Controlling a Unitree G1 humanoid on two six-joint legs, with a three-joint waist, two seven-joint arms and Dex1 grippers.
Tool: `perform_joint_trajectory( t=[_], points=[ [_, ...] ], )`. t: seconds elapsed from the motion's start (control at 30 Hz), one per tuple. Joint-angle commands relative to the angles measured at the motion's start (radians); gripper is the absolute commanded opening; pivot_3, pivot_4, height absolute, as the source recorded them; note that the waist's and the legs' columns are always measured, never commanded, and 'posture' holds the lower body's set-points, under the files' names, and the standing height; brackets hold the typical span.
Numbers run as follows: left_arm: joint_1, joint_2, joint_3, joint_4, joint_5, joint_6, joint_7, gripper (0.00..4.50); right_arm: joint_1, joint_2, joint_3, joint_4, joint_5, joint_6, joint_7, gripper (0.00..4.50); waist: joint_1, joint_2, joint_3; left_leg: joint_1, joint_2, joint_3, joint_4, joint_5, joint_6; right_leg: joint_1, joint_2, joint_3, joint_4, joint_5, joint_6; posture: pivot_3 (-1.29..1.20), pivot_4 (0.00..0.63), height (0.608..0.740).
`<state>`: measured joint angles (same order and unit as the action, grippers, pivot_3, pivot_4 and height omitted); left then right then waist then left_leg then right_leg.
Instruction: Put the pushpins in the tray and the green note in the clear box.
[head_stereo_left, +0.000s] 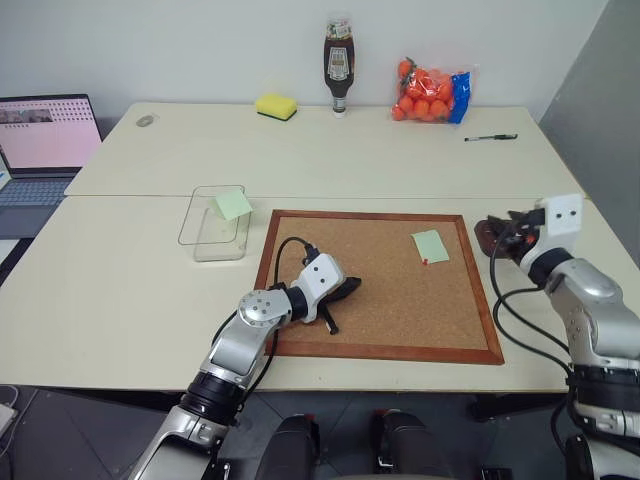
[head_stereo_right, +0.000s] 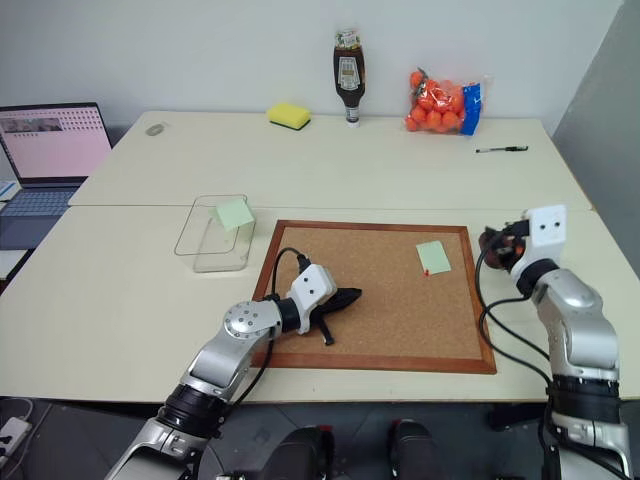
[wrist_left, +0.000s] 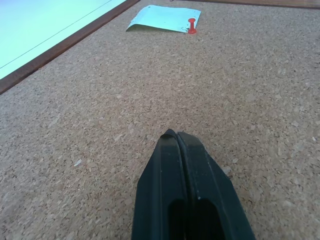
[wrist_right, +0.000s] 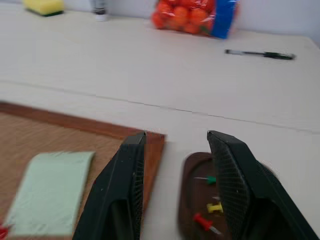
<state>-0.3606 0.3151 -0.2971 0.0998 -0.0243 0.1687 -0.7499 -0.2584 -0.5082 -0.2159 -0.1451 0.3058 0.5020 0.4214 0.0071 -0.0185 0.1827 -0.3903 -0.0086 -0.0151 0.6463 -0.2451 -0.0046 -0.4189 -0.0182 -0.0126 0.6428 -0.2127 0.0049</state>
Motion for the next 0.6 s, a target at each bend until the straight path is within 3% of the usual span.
perform_joint_trajectory(
  t=[0.03, 0.17, 0.6],
  points=[
    [0.018, 0.002, -0.031, 0.037, 0.021, 0.015, -0.01, 0.0, 0.057, -0.007, 0.057, -0.161, 0.039, 0.042, 0.053, 2.06, 0.0, 0.0, 0.0, 0.0, 0.0, 0.0, 0.0, 0.0, 0.0, 0.0, 0.0, 0.0, 0.0, 0.0, 0.0, 0.0, 0.15, 0.74],
    [0.017, 0.004, -0.034, 0.036, 0.02, 0.017, -0.016, 0.0, 0.1, 0.006, 0.16, -0.199, 0.009, 0.056, 0.064, 2.06, -0.002, 0.0, 0.0, 0.001, 0.0, 0.0, 0.0, 0.0, 0.0, 0.0, 0.0, 0.0, 0.0, 0.0, 0.0, 0.0, 0.15, 0.74],
    [0.009, 0.006, -0.035, 0.038, 0.021, 0.02, -0.022, 0.0, 0.007, 0.06, 0.215, -0.024, -0.069, -0.007, 0.034, 2.06, -0.001, -0.001, 0.0, 0.001, 0.0, -0.001, 0.0, 0.0, 0.0, 0.0, 0.0, -0.001, 0.0, 0.0, 0.0, 0.0, 0.15, 0.74]
  ],
)
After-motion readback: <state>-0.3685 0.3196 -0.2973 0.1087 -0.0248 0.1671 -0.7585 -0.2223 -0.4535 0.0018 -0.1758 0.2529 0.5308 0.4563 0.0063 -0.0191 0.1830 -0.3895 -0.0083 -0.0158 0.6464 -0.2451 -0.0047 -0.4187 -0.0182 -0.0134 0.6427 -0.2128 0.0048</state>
